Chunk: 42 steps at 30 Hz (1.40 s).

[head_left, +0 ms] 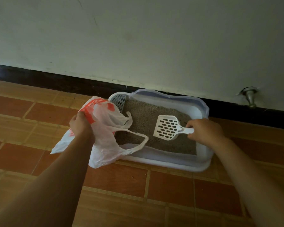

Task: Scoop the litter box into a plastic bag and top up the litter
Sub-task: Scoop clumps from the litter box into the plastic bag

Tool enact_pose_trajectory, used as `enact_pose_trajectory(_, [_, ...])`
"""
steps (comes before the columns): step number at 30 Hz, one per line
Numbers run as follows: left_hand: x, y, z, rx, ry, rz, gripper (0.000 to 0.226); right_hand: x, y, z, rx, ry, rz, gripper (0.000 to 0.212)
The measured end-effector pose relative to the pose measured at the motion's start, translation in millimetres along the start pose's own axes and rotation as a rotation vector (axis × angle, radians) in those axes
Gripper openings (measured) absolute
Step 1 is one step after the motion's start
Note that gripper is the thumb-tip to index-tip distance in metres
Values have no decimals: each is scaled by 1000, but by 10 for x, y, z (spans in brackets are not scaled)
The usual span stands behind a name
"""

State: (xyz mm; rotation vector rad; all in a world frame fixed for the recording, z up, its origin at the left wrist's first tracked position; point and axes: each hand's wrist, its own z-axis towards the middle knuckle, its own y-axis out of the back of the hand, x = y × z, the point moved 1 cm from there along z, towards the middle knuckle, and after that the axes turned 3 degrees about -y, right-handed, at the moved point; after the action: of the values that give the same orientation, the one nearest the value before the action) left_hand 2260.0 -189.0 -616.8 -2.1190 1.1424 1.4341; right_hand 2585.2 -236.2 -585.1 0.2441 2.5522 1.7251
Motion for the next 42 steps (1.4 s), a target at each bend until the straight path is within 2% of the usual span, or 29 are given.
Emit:
enact_pose_trajectory(7, [27,-50,-44,23,23,33,38,-82,-65,-42,85,36,-152,19])
enact_pose_trajectory(14, [-7,-6,-45,-3,38,-23,38,-38,-127,-14,245,98,-228,15])
enact_pose_trajectory(22, [-56,136,53,-95,27,-90,32,100,-338,85,294,109,-95,22])
enact_pose_trajectory(28, [-95,181,173,-157,-6,-51,44,195,-482,156,300,138,26,23])
enact_pose_trajectory(33, [-38,211,139,-164,70,-152,35,328,-582,206,295,158,75,21])
enact_pose_trajectory(37, [-38,208,151,-167,62,-117,37,430,-656,237,299,169,121,24])
enact_pose_trajectory(42, [4,208,173,-171,75,-130,25,479,-704,257,301,153,192,28])
